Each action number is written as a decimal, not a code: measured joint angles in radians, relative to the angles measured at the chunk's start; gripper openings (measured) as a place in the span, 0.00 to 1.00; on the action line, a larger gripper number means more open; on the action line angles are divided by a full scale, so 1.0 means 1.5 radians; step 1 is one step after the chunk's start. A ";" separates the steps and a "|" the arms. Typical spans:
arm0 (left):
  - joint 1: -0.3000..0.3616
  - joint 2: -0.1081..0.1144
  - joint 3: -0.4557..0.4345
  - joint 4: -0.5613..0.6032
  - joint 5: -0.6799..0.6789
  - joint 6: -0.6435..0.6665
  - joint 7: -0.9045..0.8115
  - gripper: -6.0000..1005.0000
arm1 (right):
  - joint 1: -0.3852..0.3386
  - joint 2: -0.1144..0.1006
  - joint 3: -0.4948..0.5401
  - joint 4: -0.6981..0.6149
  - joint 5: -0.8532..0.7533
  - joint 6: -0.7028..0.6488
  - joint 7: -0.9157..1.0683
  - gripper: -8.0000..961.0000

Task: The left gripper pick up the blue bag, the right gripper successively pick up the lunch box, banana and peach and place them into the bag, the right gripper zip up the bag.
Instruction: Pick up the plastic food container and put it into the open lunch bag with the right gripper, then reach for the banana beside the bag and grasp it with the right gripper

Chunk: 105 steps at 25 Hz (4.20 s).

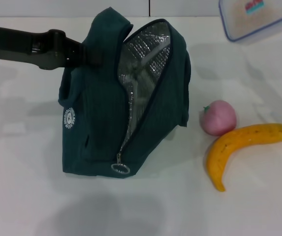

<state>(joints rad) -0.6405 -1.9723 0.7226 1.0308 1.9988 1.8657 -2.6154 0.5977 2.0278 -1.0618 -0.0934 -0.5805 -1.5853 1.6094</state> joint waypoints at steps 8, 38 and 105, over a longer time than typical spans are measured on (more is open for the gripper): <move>-0.015 -0.005 0.002 -0.020 0.003 -0.017 0.008 0.04 | 0.060 0.000 -0.001 0.000 0.001 -0.040 0.035 0.10; -0.046 -0.022 0.045 -0.060 -0.002 -0.065 0.030 0.04 | 0.098 0.000 -0.131 0.019 -0.008 -0.014 0.065 0.13; -0.014 -0.014 0.045 -0.058 -0.032 -0.065 0.032 0.04 | 0.060 -0.099 -0.037 -0.861 -1.176 -0.105 0.256 0.90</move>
<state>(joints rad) -0.6614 -1.9926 0.7900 0.9441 1.9511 1.7686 -2.5668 0.6879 1.8800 -1.1171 -1.3842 -2.3443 -1.7424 1.9933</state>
